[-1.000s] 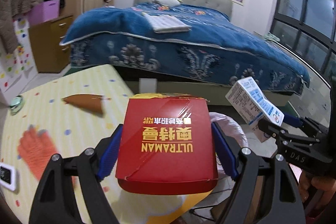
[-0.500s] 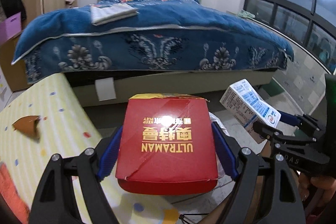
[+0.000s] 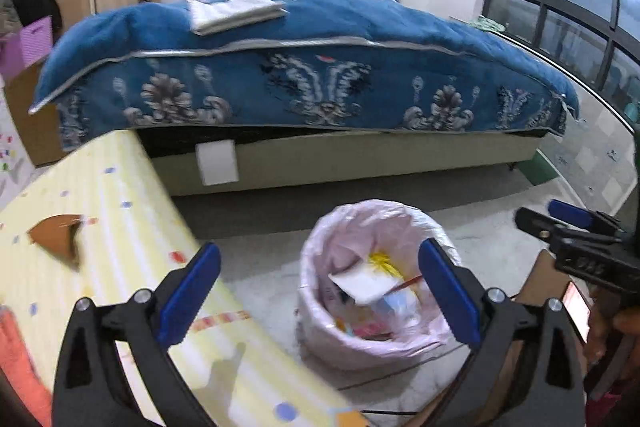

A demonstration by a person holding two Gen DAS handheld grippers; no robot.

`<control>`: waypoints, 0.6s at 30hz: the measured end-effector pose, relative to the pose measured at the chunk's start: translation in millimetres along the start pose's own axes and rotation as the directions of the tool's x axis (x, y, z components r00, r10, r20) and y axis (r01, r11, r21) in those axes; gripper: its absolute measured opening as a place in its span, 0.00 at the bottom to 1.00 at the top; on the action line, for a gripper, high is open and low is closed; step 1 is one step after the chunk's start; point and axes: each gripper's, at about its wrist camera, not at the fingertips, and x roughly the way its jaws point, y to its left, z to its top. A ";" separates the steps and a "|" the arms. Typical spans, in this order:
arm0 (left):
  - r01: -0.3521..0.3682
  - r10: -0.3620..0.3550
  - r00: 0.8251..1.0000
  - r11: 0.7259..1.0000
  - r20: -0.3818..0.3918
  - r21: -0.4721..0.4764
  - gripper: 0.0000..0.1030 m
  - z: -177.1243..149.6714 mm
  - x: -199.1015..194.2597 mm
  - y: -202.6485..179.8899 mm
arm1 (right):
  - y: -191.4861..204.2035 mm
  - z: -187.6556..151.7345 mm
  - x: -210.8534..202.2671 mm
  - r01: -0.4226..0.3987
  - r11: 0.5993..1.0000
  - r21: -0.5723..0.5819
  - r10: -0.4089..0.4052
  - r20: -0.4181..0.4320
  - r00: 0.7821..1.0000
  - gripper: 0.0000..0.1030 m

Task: Collect trash
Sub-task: 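Carry the red box and milk carton to the wastebasket and release both, then move both tools back over the table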

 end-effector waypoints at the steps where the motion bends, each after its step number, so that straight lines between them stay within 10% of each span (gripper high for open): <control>1: -0.013 0.013 1.000 1.000 0.008 -0.009 0.93 -1.9 -7.7 5.6 | 4.6 -1.4 -8.1 -0.010 1.000 -0.003 0.010 0.007 1.000 0.78; 18: -0.281 0.292 0.956 0.944 0.041 -0.174 0.93 -51.8 -135.1 113.0 | 140.7 -13.0 -64.8 -0.216 0.949 -0.228 0.229 0.034 0.973 0.62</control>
